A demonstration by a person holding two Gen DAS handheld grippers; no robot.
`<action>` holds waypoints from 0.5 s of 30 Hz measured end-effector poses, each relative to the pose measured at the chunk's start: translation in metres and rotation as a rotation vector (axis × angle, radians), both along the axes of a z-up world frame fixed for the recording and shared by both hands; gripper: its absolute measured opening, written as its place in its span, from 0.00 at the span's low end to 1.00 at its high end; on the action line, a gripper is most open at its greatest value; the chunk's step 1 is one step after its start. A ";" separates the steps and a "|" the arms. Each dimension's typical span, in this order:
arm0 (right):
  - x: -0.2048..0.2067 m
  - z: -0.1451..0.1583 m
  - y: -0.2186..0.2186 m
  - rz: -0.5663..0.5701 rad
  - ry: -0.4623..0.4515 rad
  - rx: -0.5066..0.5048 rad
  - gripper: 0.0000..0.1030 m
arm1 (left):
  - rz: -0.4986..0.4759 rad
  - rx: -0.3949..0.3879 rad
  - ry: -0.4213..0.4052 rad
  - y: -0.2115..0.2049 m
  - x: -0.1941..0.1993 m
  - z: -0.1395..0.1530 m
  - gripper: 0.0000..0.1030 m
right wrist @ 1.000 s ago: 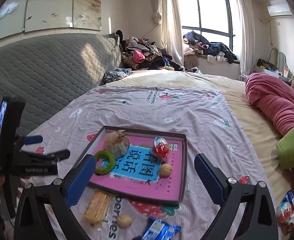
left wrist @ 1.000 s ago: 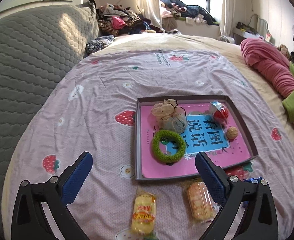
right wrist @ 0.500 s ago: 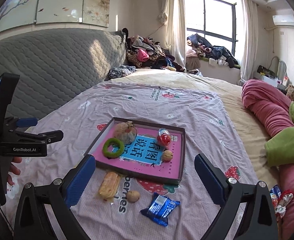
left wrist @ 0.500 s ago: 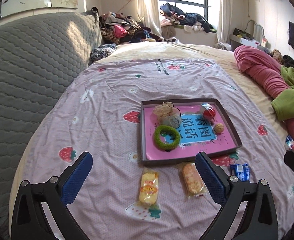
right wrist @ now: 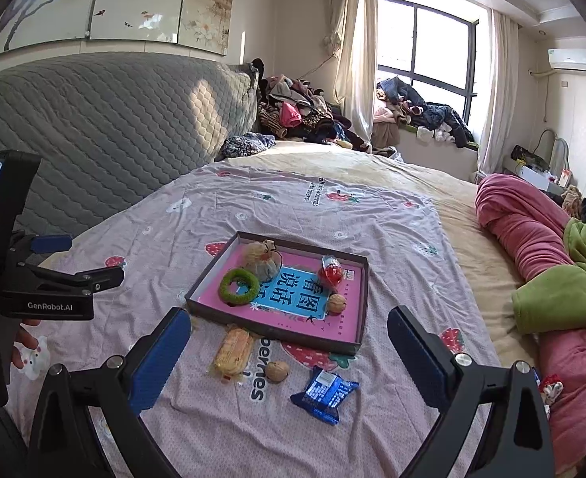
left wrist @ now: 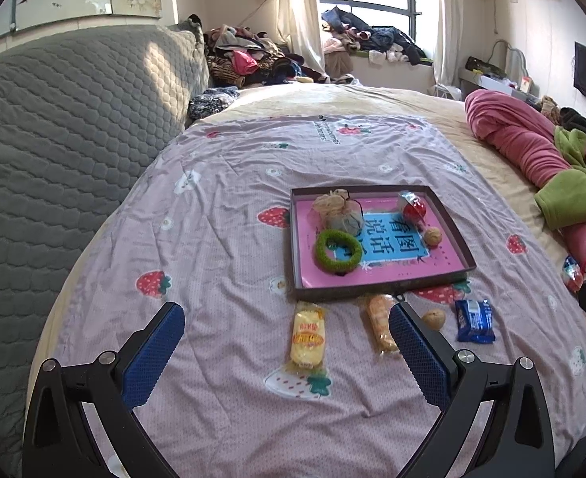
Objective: Organize objects
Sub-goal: 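Withdraw both tools from the tray back toward the remaining snacks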
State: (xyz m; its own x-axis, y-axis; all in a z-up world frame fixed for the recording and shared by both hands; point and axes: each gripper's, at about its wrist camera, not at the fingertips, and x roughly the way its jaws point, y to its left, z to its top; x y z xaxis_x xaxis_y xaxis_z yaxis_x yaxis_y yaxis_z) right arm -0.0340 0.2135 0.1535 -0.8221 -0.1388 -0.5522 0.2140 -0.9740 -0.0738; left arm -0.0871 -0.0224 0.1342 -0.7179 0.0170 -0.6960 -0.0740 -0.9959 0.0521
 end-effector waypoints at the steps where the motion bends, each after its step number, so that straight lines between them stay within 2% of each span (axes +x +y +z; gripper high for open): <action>1: 0.002 0.000 0.000 0.001 0.000 0.003 0.97 | -0.001 0.001 -0.001 0.000 0.002 -0.001 0.99; 15: 0.020 -0.010 0.002 -0.010 -0.017 0.020 0.97 | -0.006 -0.026 -0.039 0.002 0.021 -0.026 0.99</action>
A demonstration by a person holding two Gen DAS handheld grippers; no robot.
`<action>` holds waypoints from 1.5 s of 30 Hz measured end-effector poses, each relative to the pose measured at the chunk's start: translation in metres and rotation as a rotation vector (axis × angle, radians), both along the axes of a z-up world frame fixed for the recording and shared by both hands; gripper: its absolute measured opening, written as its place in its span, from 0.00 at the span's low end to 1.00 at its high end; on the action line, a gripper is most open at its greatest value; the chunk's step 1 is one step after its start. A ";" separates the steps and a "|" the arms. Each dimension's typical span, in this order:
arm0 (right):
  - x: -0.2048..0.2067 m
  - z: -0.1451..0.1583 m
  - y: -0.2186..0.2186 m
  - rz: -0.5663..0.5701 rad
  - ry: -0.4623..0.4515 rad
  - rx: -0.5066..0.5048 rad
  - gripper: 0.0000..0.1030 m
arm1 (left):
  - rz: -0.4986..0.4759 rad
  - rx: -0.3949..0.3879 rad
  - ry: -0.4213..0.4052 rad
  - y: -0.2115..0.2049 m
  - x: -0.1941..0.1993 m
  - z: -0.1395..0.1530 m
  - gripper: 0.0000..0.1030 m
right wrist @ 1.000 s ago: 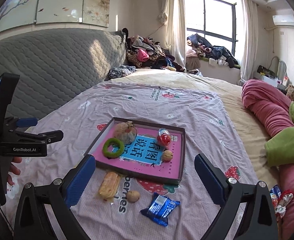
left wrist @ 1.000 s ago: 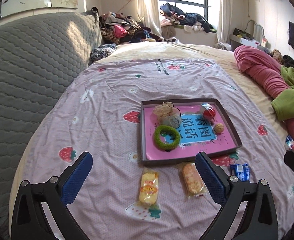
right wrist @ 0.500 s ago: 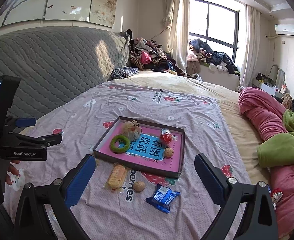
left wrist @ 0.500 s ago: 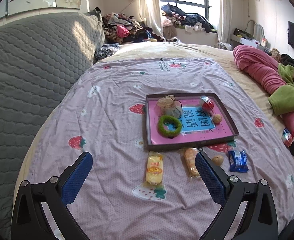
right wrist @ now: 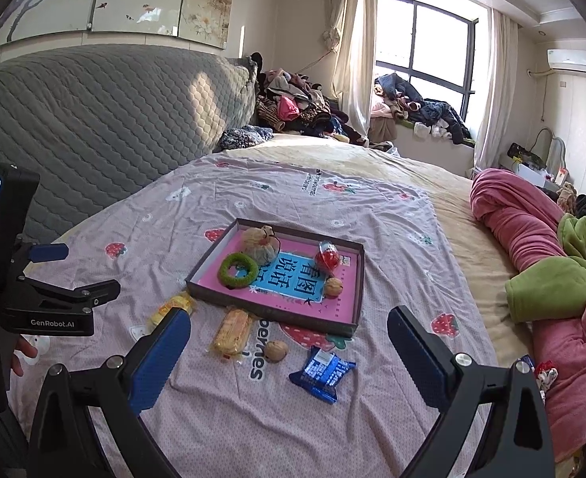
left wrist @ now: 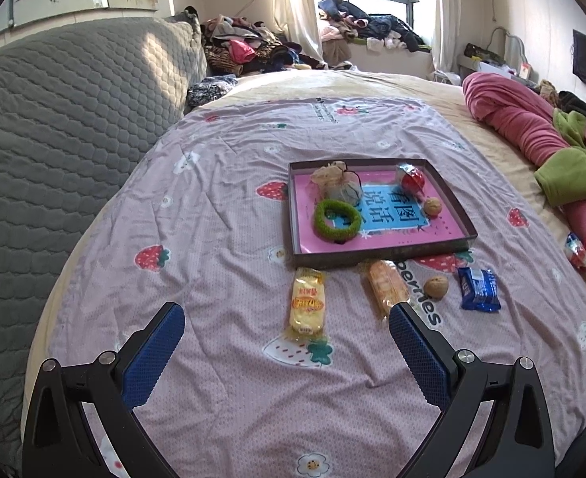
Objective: Organize objects
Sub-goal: 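Withdraw both tools from the tray back toward the remaining snacks, then move the left tool to the yellow cake pack while the right tool approaches the walnut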
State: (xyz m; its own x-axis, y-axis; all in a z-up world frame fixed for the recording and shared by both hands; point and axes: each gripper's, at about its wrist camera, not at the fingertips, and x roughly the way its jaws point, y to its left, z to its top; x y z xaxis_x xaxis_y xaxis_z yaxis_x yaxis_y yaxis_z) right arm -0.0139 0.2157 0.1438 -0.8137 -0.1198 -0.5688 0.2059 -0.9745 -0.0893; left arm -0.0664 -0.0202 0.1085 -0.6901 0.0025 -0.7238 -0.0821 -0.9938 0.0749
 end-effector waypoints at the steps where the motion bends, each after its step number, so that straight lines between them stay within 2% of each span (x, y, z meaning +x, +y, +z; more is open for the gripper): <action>1: 0.001 -0.002 0.000 -0.002 -0.004 0.003 0.97 | -0.002 0.001 -0.005 0.000 0.001 -0.002 0.99; 16: 0.000 -0.026 0.012 -0.030 -0.054 0.015 0.97 | -0.010 0.009 -0.052 0.007 0.001 -0.032 0.99; 29: -0.017 -0.054 0.003 -0.030 -0.090 0.037 0.97 | -0.013 -0.004 -0.088 0.008 -0.008 -0.056 0.99; 45: -0.051 -0.102 -0.019 -0.001 -0.138 0.138 0.97 | -0.002 -0.002 -0.139 0.004 -0.032 -0.089 0.99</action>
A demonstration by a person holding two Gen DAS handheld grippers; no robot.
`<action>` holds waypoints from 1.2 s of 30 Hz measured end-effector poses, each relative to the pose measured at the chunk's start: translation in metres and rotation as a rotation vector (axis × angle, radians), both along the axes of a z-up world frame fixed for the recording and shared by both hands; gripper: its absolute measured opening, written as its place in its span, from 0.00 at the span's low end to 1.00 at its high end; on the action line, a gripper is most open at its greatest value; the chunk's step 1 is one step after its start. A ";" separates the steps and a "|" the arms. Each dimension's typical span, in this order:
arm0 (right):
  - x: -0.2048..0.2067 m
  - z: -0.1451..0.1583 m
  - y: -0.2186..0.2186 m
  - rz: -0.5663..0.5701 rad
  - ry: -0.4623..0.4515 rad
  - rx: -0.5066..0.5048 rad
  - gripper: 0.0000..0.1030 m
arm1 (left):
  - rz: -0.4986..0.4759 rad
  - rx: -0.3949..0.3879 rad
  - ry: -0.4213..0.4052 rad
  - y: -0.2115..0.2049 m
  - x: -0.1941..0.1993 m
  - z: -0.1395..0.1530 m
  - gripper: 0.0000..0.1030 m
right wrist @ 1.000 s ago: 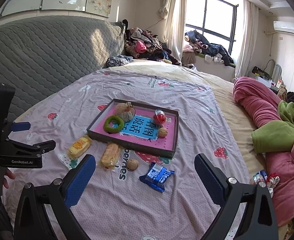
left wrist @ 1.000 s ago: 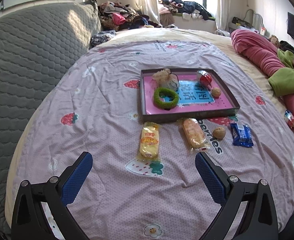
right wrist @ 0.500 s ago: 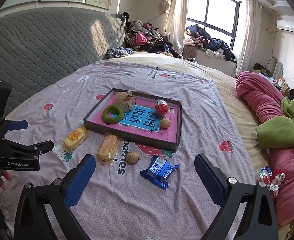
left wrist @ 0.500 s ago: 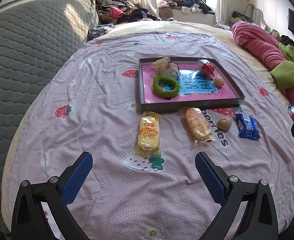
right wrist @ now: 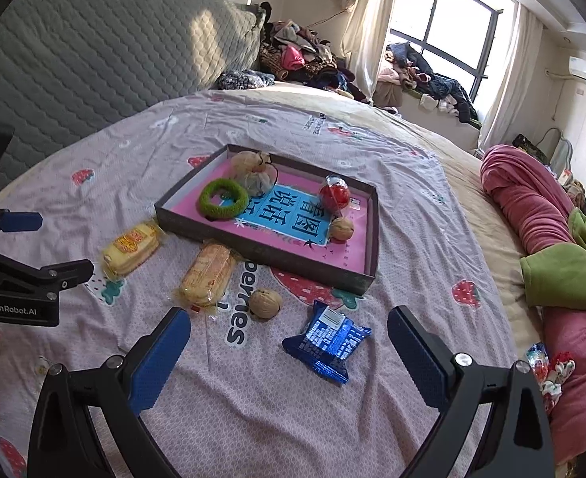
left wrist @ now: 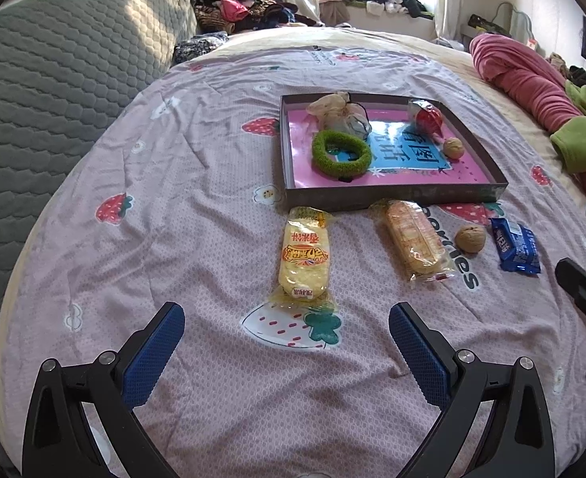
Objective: Organize objects
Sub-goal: 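Move the left tool to the yellow cake pack while the right tool approaches the walnut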
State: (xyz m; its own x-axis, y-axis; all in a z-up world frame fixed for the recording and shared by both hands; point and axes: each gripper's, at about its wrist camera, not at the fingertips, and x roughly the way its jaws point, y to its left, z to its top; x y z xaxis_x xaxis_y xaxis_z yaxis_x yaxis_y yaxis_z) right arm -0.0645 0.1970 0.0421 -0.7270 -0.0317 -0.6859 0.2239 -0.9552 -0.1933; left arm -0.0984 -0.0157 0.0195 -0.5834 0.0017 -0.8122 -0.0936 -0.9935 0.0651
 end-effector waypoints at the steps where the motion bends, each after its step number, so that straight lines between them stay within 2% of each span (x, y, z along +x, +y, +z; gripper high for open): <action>1: -0.002 -0.002 -0.001 0.003 -0.003 0.004 0.97 | -0.002 -0.002 -0.003 0.001 -0.001 -0.002 0.99; 10: -0.019 -0.023 -0.002 0.016 -0.052 0.016 0.97 | 0.008 -0.002 -0.021 0.000 -0.012 -0.017 0.99; 15: -0.030 -0.033 -0.004 0.025 -0.089 0.033 0.88 | 0.022 0.002 -0.030 -0.003 -0.021 -0.023 0.99; 16: -0.032 -0.035 -0.005 0.024 -0.098 0.034 0.84 | 0.024 0.002 -0.031 -0.003 -0.022 -0.025 0.99; 22: -0.047 -0.047 -0.007 0.032 -0.138 0.040 0.83 | 0.023 -0.003 -0.024 0.000 -0.031 -0.030 0.99; 30: -0.066 -0.062 -0.013 0.035 -0.188 0.076 0.75 | 0.022 -0.011 -0.009 0.005 -0.044 -0.035 0.99; 36: -0.078 -0.071 -0.014 0.029 -0.214 0.085 0.73 | 0.017 -0.009 -0.009 0.007 -0.051 -0.038 0.99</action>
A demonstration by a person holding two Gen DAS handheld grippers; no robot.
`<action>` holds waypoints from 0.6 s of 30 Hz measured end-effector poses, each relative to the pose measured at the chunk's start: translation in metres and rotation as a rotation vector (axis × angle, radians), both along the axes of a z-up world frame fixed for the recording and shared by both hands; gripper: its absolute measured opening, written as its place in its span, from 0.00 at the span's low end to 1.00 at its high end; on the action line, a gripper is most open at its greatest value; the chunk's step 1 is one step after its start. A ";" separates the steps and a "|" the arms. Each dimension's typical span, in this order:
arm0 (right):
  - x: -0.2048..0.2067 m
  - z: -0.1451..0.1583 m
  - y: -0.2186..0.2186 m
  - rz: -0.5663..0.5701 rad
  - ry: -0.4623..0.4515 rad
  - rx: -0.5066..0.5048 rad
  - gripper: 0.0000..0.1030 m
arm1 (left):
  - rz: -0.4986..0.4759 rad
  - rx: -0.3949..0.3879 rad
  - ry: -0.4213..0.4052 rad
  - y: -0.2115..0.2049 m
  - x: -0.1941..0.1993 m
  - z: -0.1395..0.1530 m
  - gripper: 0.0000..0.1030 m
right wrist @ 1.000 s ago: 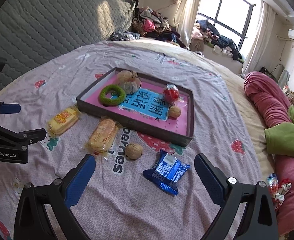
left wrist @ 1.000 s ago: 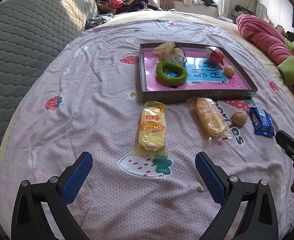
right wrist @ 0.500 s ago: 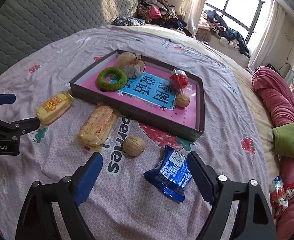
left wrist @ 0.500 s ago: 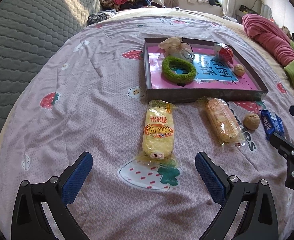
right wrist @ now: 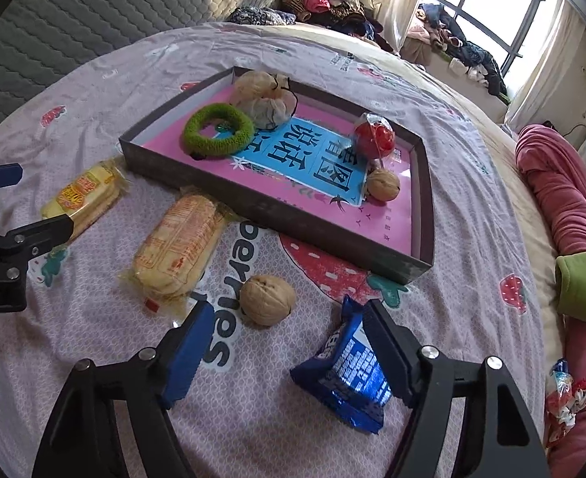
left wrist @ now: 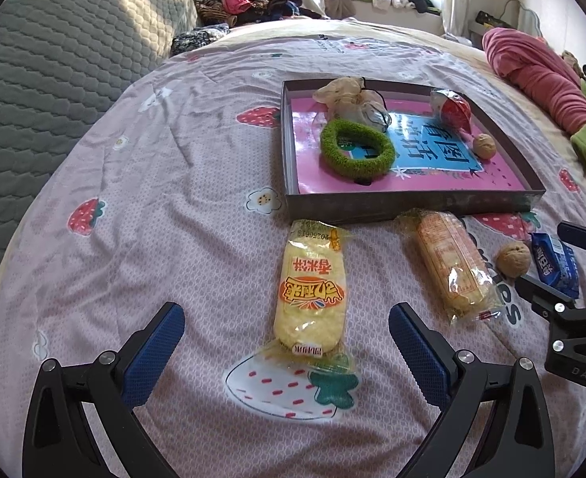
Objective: Organize objects
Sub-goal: 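Move the left tool to the yellow cake pack while the right tool approaches the walnut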
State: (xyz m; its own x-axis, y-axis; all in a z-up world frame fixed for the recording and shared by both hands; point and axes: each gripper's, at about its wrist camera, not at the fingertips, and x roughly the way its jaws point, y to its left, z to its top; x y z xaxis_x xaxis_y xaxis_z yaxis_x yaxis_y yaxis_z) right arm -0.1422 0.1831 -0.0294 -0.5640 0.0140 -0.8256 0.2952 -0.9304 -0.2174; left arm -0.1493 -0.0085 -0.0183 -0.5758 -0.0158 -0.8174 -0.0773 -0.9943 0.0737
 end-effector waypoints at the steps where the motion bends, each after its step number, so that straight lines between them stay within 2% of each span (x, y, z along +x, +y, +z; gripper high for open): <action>1: -0.002 -0.002 0.000 -0.002 -0.008 0.002 0.73 | 0.000 0.001 0.000 0.000 -0.001 -0.001 0.99; 6: -0.010 -0.007 -0.004 0.001 -0.019 0.029 0.66 | 0.000 0.004 -0.004 0.000 -0.005 -0.005 0.97; 13: -0.017 -0.015 -0.009 0.017 -0.045 0.046 0.51 | -0.002 0.015 -0.011 0.000 -0.010 -0.008 0.93; 16: -0.020 -0.019 -0.012 0.029 -0.061 0.041 0.46 | -0.008 0.017 -0.019 0.001 -0.012 -0.010 0.90; 18: -0.021 -0.022 -0.014 0.034 -0.068 0.039 0.43 | -0.016 0.019 -0.025 0.003 -0.013 -0.012 0.83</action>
State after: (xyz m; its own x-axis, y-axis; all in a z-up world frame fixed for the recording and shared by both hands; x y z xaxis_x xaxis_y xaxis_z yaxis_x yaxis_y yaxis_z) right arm -0.1636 0.1692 -0.0514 -0.5077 0.0292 -0.8610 0.3413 -0.9109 -0.2321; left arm -0.1621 -0.0052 -0.0307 -0.5549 0.0087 -0.8319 -0.0944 -0.9941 0.0526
